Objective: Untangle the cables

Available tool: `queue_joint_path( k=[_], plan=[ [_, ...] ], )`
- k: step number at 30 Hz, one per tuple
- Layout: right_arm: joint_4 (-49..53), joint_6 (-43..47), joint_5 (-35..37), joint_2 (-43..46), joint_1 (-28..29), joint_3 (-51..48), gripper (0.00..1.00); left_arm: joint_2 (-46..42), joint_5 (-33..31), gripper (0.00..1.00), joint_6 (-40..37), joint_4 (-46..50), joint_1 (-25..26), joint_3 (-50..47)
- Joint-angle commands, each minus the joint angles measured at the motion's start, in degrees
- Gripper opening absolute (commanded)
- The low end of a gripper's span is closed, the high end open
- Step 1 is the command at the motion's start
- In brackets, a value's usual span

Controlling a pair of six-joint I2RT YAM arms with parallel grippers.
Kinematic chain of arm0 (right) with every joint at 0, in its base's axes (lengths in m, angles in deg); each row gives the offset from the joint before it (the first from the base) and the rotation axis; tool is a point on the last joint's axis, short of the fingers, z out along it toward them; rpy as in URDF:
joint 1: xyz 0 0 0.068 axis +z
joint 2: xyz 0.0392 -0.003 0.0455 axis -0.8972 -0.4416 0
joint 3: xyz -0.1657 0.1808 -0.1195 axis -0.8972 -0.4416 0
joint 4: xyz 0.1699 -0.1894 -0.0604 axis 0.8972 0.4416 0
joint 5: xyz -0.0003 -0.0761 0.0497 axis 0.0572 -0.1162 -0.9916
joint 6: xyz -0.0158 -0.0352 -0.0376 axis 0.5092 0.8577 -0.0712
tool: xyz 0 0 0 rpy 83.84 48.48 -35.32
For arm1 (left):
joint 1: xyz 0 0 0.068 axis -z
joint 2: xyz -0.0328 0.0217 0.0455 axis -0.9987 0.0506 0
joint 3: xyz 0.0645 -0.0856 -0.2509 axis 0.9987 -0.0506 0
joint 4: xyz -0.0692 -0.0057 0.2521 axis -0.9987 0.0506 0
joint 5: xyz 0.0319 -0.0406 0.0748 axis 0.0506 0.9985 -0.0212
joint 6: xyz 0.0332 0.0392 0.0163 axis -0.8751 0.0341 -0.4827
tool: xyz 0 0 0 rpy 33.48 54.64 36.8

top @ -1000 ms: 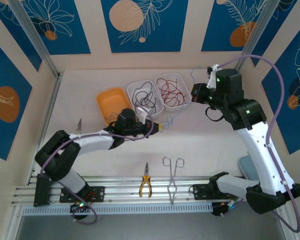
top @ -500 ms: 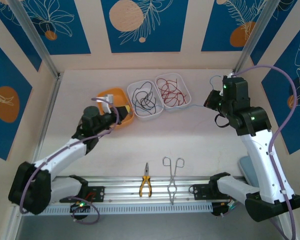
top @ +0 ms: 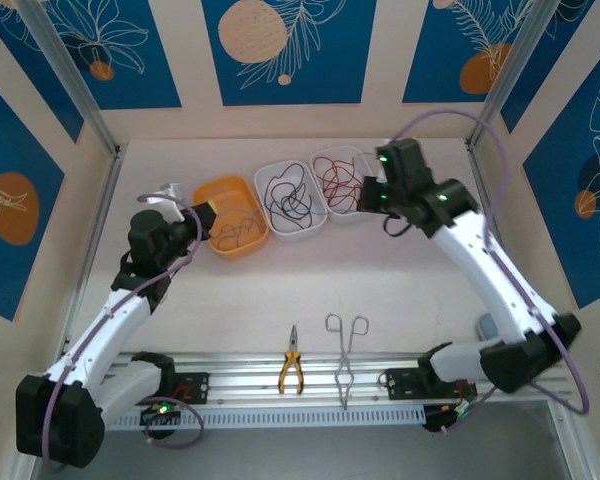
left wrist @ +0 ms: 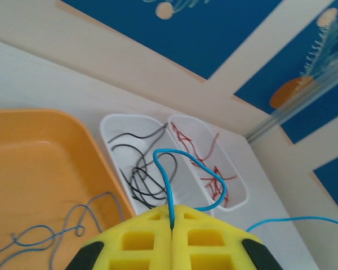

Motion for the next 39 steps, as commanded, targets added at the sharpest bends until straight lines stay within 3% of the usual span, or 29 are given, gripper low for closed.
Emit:
queue_joint_path(
  k=[1,9,20,25,31,39],
  plan=[
    [-2.58,3.44,-2.08,-7.52,4.45,5.51,0.00,0.59,-4.25,0.01,-2.46,5.21,-2.13,4.58],
    [-9.73,4.47,-12.19,-28.55,9.90,20.00,0.00,10.46,-4.38,0.00,-2.43,2.23,-2.79,7.76],
    [-4.00,7.54,-17.51,-55.27,13.65,46.72,0.00,23.16,-6.51,0.00,-5.72,0.97,-3.59,11.85],
    [0.72,8.56,-16.84,-60.86,15.17,52.85,0.00,28.89,-4.96,0.01,-6.08,0.10,-3.88,13.53],
    [3.46,7.70,-18.44,-63.12,15.21,53.10,0.00,33.62,-5.33,0.06,-7.52,0.58,-4.04,14.56],
    [5.12,7.89,-19.09,-64.00,15.30,53.23,0.16,37.30,-6.38,0.14,-7.82,1.80,-4.27,15.38]
  ],
)
